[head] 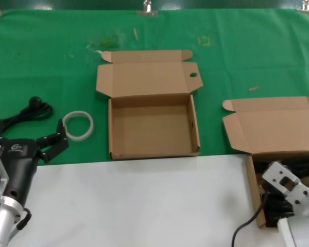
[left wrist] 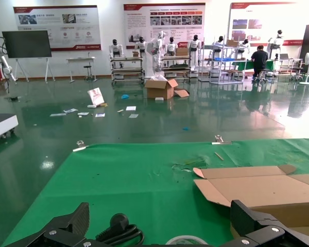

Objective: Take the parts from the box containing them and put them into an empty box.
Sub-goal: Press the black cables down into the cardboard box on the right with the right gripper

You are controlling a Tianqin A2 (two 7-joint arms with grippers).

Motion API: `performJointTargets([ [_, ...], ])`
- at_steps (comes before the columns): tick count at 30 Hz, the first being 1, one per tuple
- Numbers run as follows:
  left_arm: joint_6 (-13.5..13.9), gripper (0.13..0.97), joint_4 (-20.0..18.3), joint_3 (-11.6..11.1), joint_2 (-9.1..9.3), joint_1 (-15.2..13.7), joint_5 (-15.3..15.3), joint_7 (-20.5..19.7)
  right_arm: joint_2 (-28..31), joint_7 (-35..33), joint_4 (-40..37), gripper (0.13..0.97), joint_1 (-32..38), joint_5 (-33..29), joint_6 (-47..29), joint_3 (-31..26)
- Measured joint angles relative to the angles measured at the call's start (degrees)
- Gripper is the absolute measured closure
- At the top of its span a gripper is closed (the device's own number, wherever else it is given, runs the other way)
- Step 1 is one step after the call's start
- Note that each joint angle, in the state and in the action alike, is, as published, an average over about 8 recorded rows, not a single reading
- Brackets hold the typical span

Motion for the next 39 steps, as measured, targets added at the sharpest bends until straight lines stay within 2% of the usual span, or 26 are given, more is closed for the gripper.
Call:
performJointTargets([
  [8,0.0,0.132,0.0,0.0,0.0,0.0,0.0,0.0,-0.03,1.71,11.48,0.939,-3.77,-1.31,5.57,-0.38],
  [16,0.0,0.132,0.0,0.0,0.0,0.0,0.0,0.0,-0.03,3.03,19.06,0.95,-2.09,-4.3,8.72,-5.47],
  [24,0.0,0.132,0.0,0.0,0.0,0.0,0.0,0.0,-0.03,6.54,16.57,0.956,-1.49,-5.18,6.95,-8.12],
  [32,0.0,0.132,0.0,0.0,0.0,0.0,0.0,0.0,-0.03,9.41,13.32,0.956,-4.14,-4.03,5.09,-5.83],
  [39,0.0,0.132,0.0,0.0,0.0,0.0,0.0,0.0,-0.03,8.97,10.78,0.956,-6.57,-1.49,3.62,-2.43],
])
